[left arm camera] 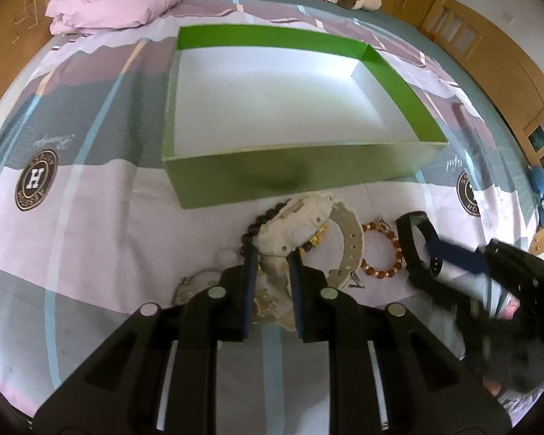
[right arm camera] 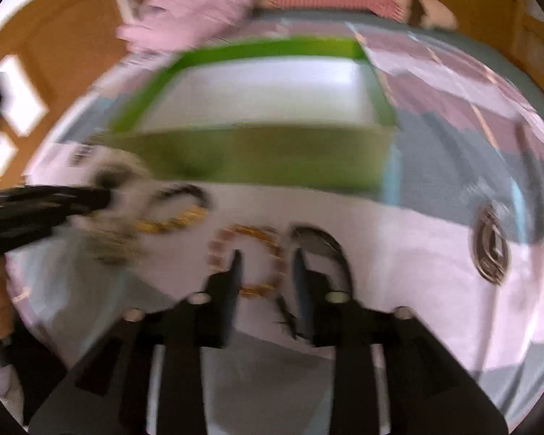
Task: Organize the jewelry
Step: 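Carry both watches into the green box and open both tools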
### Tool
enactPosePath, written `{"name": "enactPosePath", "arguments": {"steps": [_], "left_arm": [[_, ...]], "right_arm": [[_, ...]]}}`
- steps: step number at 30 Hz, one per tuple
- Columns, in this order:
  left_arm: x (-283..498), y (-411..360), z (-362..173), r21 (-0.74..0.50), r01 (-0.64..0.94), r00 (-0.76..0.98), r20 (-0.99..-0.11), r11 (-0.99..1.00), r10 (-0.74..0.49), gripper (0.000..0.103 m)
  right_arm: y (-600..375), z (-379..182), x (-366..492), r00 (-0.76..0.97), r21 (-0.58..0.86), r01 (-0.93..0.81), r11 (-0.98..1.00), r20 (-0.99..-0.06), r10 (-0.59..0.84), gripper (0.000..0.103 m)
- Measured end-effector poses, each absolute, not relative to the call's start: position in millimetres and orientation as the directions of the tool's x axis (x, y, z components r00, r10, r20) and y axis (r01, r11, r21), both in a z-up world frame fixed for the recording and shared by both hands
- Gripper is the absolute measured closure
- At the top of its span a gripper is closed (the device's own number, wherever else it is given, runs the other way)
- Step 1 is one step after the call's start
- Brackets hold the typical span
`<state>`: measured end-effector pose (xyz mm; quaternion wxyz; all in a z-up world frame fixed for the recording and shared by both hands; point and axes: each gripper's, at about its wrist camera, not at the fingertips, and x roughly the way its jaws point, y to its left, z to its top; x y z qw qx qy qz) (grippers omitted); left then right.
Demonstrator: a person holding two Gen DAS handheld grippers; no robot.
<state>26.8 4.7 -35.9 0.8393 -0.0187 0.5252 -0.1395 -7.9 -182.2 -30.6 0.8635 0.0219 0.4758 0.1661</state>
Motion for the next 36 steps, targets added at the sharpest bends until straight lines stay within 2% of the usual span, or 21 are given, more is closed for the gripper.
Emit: {"name": "enactPosePath", "arguments": {"steps": [3, 6, 8, 9, 10, 13, 17, 18, 20, 21, 24, 28, 30, 32, 36], "left_arm": [[25.0, -1.3, -36.5, -0.220, 0.253, 0.382, -0.872, 0.942, -0.306, 0.086], [19.8, -6.9, -35.5, -0.205, 0.277, 0.385, -0.871, 0.939, -0.304, 0.085], [20.1, -6.2, -36.6, -0.204, 0.273, 0.382, -0.874, 0.940, -0.301, 0.084], [21.2, -3.6, -37.1, -0.221, 0.267, 0.377, -0.872, 0.938, -0.312, 0.084], [21.8, -1.7, -37.1, -0.233, 0.262, 0.375, -0.870, 0.937, -0.321, 0.084], [22.9, 0.5, -34.9, -0.254, 0.259, 0.378, -0.861, 0.932, -0.340, 0.083], [25.4, 6.9, -34.7, -0.223, 0.229, 0.399, -0.866, 0.947, -0.301, 0.084], [26.1, 8.9, -34.2, -0.230, 0.222, 0.399, -0.865, 0.947, -0.304, 0.084], [26.6, 11.7, -32.3, -0.228, 0.212, 0.409, -0.862, 0.950, -0.298, 0.083], [26.8, 12.8, -31.5, -0.228, 0.210, 0.413, -0.861, 0.951, -0.297, 0.084], [27.5, 10.8, -31.5, -0.229, 0.213, 0.411, -0.861, 0.950, -0.299, 0.083], [26.4, 7.5, -32.9, -0.214, 0.218, 0.412, -0.864, 0.952, -0.289, 0.083], [25.8, 6.8, -32.5, -0.206, 0.218, 0.417, -0.864, 0.954, -0.282, 0.083], [25.0, 6.4, -31.4, -0.198, 0.215, 0.425, -0.863, 0.956, -0.274, 0.083], [24.0, 9.9, -23.6, -0.188, 0.205, 0.455, -0.851, 0.961, -0.263, 0.083]], "right_arm": [[-163.1, -21.2, -19.4, 0.456, 0.282, -0.401, 0.872, -0.764, 0.457, 0.066], [-141.0, -25.5, -25.5, 0.406, 0.288, -0.471, 0.834, -0.769, 0.495, 0.070], [-131.6, -29.6, -27.4, 0.390, 0.274, -0.498, 0.823, -0.777, 0.495, 0.087], [-130.9, -30.4, -27.3, 0.391, 0.273, -0.496, 0.825, -0.778, 0.492, 0.091], [-129.8, -31.7, -27.3, 0.395, 0.261, -0.494, 0.829, -0.782, 0.482, 0.102], [-134.5, -30.3, -26.3, 0.403, 0.260, -0.489, 0.833, -0.780, 0.479, 0.101], [-147.9, -30.3, -20.6, 0.409, 0.280, -0.458, 0.844, -0.777, 0.479, 0.100], [-152.0, -29.3, -20.6, 0.422, 0.269, -0.441, 0.856, -0.780, 0.462, 0.097], [-167.6, -26.5, -16.4, 0.470, 0.239, -0.375, 0.896, -0.783, 0.406, 0.069], [-180.1, -26.0, -11.3, 0.504, 0.207, -0.308, 0.929, -0.793, 0.344, 0.064], [-201.8, -37.1, -2.2, 0.507, 0.080, -0.175, 0.981, -0.847, 0.159, 0.055], [-193.4, -61.9, 0.2, 0.420, 0.084, -0.206, 0.975, -0.892, 0.166, 0.050], [-185.1, -70.2, 0.9, 0.388, 0.076, -0.225, 0.971, -0.908, 0.161, 0.057], [-182.2, -73.8, 4.0, 0.367, 0.085, -0.224, 0.971, -0.915, 0.165, 0.090], [-180.6, -66.6, 4.3, 0.389, 0.088, -0.221, 0.971, -0.905, 0.171, 0.094]]}}
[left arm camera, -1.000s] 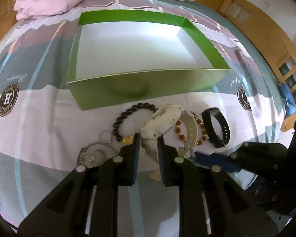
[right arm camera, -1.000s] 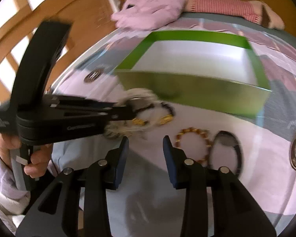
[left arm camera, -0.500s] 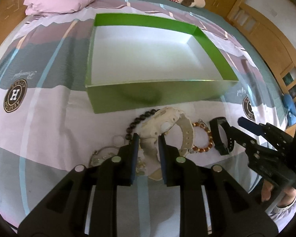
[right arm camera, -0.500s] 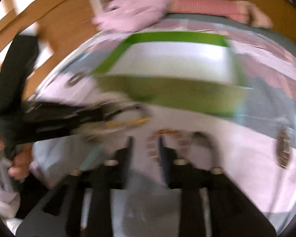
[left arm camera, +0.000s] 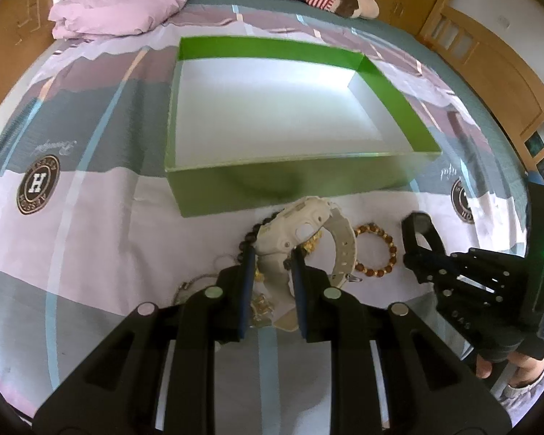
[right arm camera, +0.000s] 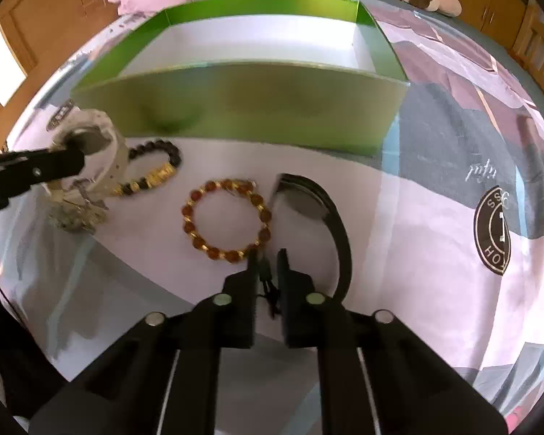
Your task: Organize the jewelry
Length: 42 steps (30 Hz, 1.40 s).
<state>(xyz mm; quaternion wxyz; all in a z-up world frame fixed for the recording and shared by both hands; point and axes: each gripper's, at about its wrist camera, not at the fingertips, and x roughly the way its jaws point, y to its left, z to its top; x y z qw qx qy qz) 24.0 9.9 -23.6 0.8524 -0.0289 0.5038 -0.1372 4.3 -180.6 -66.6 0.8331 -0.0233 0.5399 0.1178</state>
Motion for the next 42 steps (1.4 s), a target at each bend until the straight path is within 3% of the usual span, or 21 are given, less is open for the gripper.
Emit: {"name": "enactPosePath", "arguments": {"steps": [9, 14, 18, 24, 25, 26, 28, 34, 38, 42], "left_arm": [[58.9, 18.4, 40.2, -0.162, 0.195, 0.563, -0.789, 0.967, -0.246, 0.083], [98.9, 22.3, 27.4, -0.132, 0.146, 0.563, -0.804, 0.980, -0.192, 0.083], [117.0, 23.9, 5.6, -0.107, 0.117, 0.538, -0.829, 0.987, -0.153, 0.083], [118.0, 31.4, 0.2, -0.134, 0.108, 0.535, -0.827, 0.985, -0.171, 0.071], [115.1, 32.1, 3.4, -0.137, 0.110, 0.542, -0.822, 0.985, -0.175, 0.070], [111.1, 33.4, 7.9, -0.142, 0.112, 0.548, -0.817, 0.983, -0.181, 0.070], [102.8, 35.4, 13.6, -0.146, 0.113, 0.546, -0.817, 0.983, -0.184, 0.070], [57.0, 51.2, 2.6, -0.095, 0.105, 0.498, -0.857, 0.990, -0.135, 0.063], [54.1, 64.5, -31.7, -0.094, 0.032, 0.392, -0.915, 0.995, -0.098, 0.064], [54.6, 60.9, -44.0, -0.103, 0.044, 0.344, -0.932, 0.994, -0.112, 0.065]], "right_arm": [[-192.6, 3.8, 9.9, 0.529, 0.141, -0.208, 0.968, -0.816, 0.232, 0.096], [-191.5, 44.9, 42.1, 0.601, 0.098, -0.249, 0.963, -0.764, 0.234, 0.096], [-185.4, 28.2, 88.7, 0.616, 0.084, -0.263, 0.961, -0.753, 0.234, 0.096], [-177.0, -8.4, 118.1, 0.544, 0.111, -0.218, 0.970, -0.811, 0.215, 0.094], [-174.7, -8.3, 118.0, 0.541, 0.105, -0.218, 0.970, -0.814, 0.210, 0.088], [-172.9, -6.0, 116.1, 0.546, 0.109, -0.223, 0.969, -0.809, 0.217, 0.074], [-172.6, 1.4, 107.3, 0.562, 0.122, -0.232, 0.965, -0.793, 0.236, 0.064], [-179.9, 13.1, 67.4, 0.501, 0.253, -0.290, 0.923, -0.782, 0.371, 0.064], [-172.4, -7.5, 43.7, 0.418, 0.254, -0.322, 0.912, -0.827, 0.377, 0.064], [-158.4, -45.3, 36.3, 0.338, 0.158, -0.325, 0.933, -0.902, 0.270, 0.064]]}}
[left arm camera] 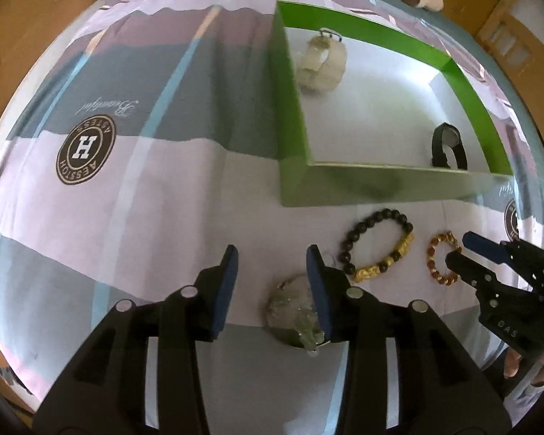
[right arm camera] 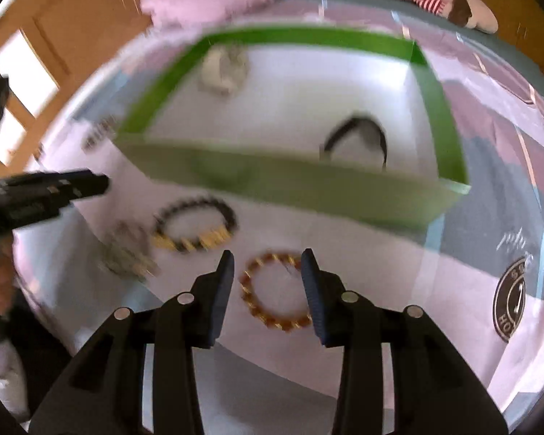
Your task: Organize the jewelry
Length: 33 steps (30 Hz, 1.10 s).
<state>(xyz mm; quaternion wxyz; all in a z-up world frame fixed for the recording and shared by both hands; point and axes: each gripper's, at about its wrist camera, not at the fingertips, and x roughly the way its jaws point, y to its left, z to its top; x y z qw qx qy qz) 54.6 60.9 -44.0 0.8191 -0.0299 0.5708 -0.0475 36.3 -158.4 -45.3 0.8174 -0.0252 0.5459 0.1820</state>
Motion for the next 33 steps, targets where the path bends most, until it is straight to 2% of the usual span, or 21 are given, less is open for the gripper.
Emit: {"name": "enactPosePath", "arguments": {"steps": [6, 10, 13, 16, 24, 25, 28, 29, 33], "left_arm": [[41.0, 46.2, -64.0, -0.082, 0.086, 0.267, -0.958, 0.993, -0.102, 0.065], [28.1, 36.8, -72.0, -0.049, 0.100, 0.274, -0.959, 0.994, -0.075, 0.069], [23.6, 23.4, -73.0, -0.064, 0.142, 0.287, -0.952, 0.988, -0.103, 0.083], [20.3, 12.9, -72.7, -0.062, 0.182, 0.304, -0.946, 0.981, -0.116, 0.090], [17.0, 10.1, -55.1, -0.098, 0.194, 0.378, -0.911, 0.976, -0.167, 0.092], [16.9, 10.8, -52.2, -0.102, 0.193, 0.387, -0.906, 0.976, -0.171, 0.092], [18.2, 10.5, -40.7, -0.112, 0.193, 0.431, -0.883, 0.975, -0.187, 0.093], [18.7, 10.8, -37.5, -0.111, 0.193, 0.441, -0.878, 0.975, -0.187, 0.093], [16.2, 15.7, -34.3, -0.106, 0.182, 0.452, -0.874, 0.978, -0.179, 0.093]], "right_arm": [[-149.2, -49.6, 36.3, 0.327, 0.131, -0.325, 0.937, -0.914, 0.241, 0.062], [-148.3, -50.0, 35.9, 0.331, 0.111, -0.324, 0.940, -0.917, 0.222, 0.059], [-151.3, -51.5, 33.7, 0.327, 0.090, -0.325, 0.941, -0.923, 0.202, 0.059], [-154.0, -54.4, 30.7, 0.337, 0.059, -0.311, 0.948, -0.927, 0.168, 0.059], [-151.2, -74.7, 32.1, 0.312, 0.022, -0.278, 0.960, -0.944, 0.112, 0.059], [-150.6, -74.3, 31.7, 0.316, 0.020, -0.281, 0.959, -0.942, 0.112, 0.060], [-150.2, -71.5, 30.3, 0.327, 0.027, -0.286, 0.958, -0.937, 0.123, 0.088], [-150.7, -70.6, 29.4, 0.329, 0.029, -0.285, 0.958, -0.936, 0.126, 0.092], [-154.2, -65.0, 26.0, 0.344, 0.037, -0.278, 0.960, -0.929, 0.135, 0.095]]}}
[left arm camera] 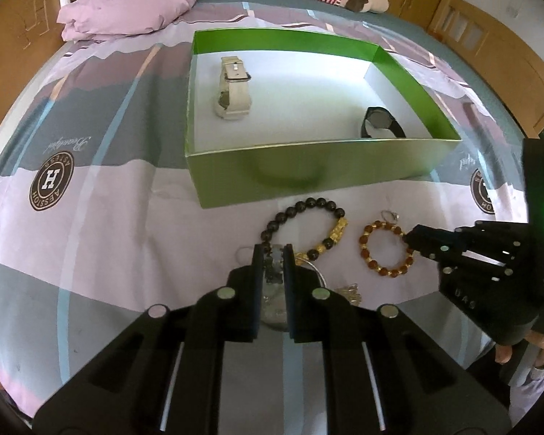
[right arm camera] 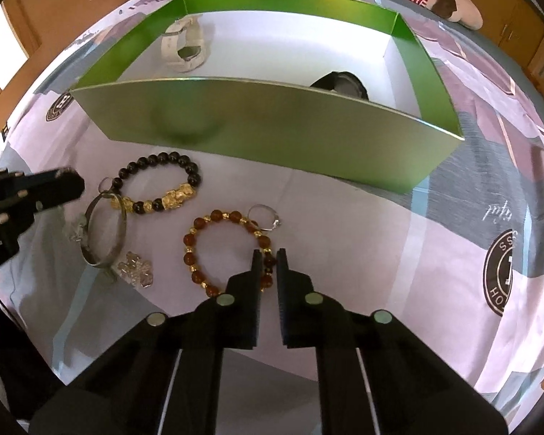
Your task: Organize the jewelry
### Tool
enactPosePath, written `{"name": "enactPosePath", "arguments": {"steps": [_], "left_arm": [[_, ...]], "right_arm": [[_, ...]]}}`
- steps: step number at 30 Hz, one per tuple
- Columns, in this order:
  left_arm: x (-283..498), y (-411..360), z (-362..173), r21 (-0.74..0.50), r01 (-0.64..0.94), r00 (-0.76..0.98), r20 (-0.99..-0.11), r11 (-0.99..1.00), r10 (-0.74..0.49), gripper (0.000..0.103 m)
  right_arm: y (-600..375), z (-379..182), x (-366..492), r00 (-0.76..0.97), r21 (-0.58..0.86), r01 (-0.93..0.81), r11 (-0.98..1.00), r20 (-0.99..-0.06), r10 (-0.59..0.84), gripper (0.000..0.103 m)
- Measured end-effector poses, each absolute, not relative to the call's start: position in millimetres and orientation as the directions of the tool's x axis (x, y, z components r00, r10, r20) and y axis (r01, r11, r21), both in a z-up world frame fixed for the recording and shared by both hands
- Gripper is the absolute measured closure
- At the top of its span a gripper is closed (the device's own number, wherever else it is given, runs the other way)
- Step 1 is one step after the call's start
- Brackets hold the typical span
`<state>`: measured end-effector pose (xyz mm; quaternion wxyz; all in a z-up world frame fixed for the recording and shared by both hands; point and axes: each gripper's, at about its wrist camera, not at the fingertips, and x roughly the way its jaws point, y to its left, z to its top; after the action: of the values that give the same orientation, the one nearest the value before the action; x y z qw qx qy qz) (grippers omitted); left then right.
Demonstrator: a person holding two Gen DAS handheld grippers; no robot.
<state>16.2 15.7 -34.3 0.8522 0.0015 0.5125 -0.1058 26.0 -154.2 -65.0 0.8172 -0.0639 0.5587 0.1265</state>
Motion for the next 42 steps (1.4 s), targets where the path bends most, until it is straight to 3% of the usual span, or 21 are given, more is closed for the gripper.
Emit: {"name": "enactPosePath", "arguments": {"steps": [7, 22, 25, 28, 33, 36, 37, 40, 41, 42], "left_arm": [[28.4, 33.5, -36.3, -0.083, 0.113, 0.441, -0.889, 0.990, -0.125, 0.093], [41.3, 76.9, -33.3, -0.163, -0.002, 0.400, -0.904, 0.987, -0.148, 0.092], [42.2, 75.4, -38.0, -0.182, 0.004, 0.376, -0.911, 0.983, -0.170, 0.090], [42.2, 73.0, -39.8, -0.182, 0.009, 0.368, -0.914, 0.983, -0.172, 0.077], [44.8, 68.4, -47.7, -0.170, 0.012, 0.353, -0.921, 0.985, -0.163, 0.069], [50.2, 64.1, -61.5, -0.167, 0.014, 0.320, -0.933, 0.986, -0.162, 0.072], [51.2, 62.9, -65.2, -0.165, 0.014, 0.312, -0.936, 0.986, -0.161, 0.084], [53.4, 62.4, -66.2, -0.173, 0.008, 0.317, -0.934, 0.985, -0.166, 0.089], [52.8, 64.0, -63.4, -0.189, 0.005, 0.324, -0.929, 0.982, -0.180, 0.098], [51.8, 65.5, -60.5, -0.205, 0.004, 0.329, -0.924, 0.979, -0.195, 0.098]], "right_arm": [[-163.9, -54.0, 24.8, 0.388, 0.027, -0.241, 0.970, -0.914, 0.122, 0.099], [-184.5, -44.8, 28.3, 0.402, 0.099, -0.197, 0.975, -0.899, 0.173, 0.100], [-178.0, -43.6, 26.3, 0.390, 0.173, -0.234, 0.957, -0.885, 0.255, 0.092], [-158.0, -44.6, 20.4, 0.358, 0.226, -0.310, 0.924, -0.872, 0.333, 0.086], [-116.9, -50.3, 8.6, 0.316, 0.257, -0.428, 0.867, -0.856, 0.409, 0.060], [-95.8, -61.1, 5.3, 0.292, 0.227, -0.456, 0.860, -0.875, 0.386, 0.058], [-90.8, -66.0, 4.9, 0.288, 0.210, -0.460, 0.863, -0.884, 0.369, 0.058], [-85.6, -72.0, 5.4, 0.290, 0.192, -0.464, 0.865, -0.889, 0.353, 0.059], [-86.0, -70.7, 5.2, 0.291, 0.196, -0.464, 0.864, -0.888, 0.357, 0.065], [-87.4, -68.9, 6.0, 0.278, 0.214, -0.466, 0.858, -0.886, 0.372, 0.067]]}}
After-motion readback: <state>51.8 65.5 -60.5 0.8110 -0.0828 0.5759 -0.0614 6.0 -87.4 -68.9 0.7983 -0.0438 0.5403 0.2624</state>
